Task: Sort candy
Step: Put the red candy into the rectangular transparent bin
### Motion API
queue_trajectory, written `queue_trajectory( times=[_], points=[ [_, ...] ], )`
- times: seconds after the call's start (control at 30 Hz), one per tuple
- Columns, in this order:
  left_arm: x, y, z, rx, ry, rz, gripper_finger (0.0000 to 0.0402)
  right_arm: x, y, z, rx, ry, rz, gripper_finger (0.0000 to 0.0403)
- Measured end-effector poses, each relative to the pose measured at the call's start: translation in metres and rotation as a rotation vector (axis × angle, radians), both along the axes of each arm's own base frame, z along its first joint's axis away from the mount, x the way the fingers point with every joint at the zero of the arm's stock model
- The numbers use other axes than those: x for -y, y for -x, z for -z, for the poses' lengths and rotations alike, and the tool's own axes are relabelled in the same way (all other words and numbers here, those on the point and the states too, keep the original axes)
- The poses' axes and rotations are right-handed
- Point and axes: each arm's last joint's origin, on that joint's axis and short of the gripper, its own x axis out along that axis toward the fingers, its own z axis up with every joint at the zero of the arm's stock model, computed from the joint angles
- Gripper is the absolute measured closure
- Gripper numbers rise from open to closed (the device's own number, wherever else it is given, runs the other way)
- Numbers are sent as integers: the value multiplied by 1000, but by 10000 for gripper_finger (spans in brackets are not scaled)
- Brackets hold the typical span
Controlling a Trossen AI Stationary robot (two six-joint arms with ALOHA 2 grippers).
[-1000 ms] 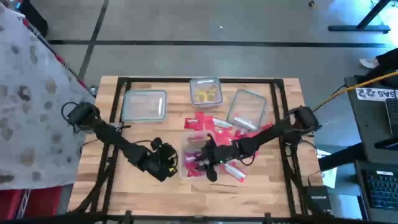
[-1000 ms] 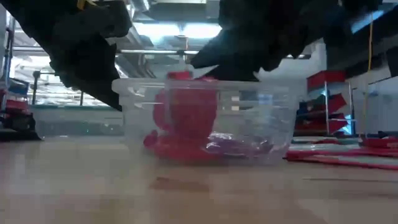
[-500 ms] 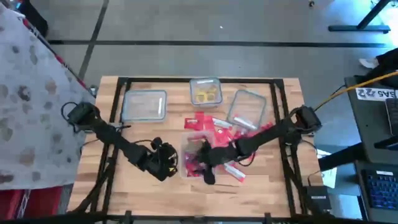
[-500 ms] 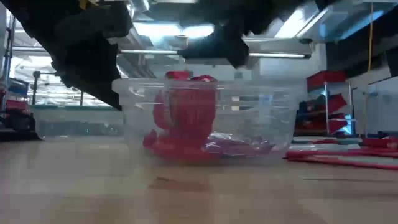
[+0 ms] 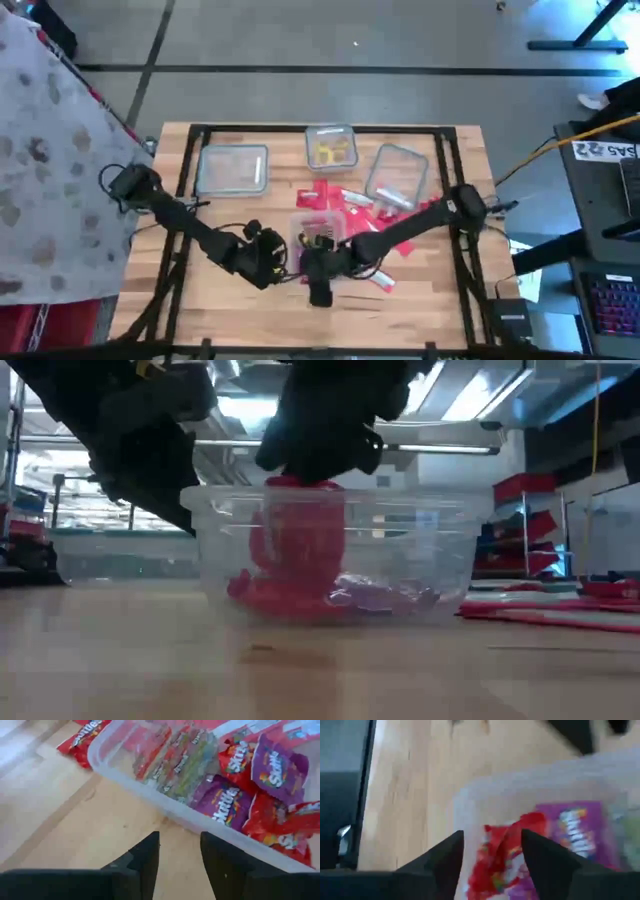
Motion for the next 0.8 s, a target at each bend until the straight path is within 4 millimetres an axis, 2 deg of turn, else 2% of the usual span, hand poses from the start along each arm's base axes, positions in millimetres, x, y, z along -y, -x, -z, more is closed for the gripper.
queue_trajectory(
  times=[0.3, 0.5, 0.63, 0.8],
  points=[
    [0, -1, 0, 6, 3, 1, 273, 2, 2, 0, -27, 19, 9, 283],
    [0, -1, 0, 7, 3, 2, 273, 2, 2, -7, 21, 48, 5, 388],
    [0, -1, 0, 7, 3, 2, 273, 3, 3, -10, 36, 77, -23, 398],
    [1, 0, 0, 7, 3, 3, 273, 5, 3, -5, 61, 139, -29, 402]
  ],
)
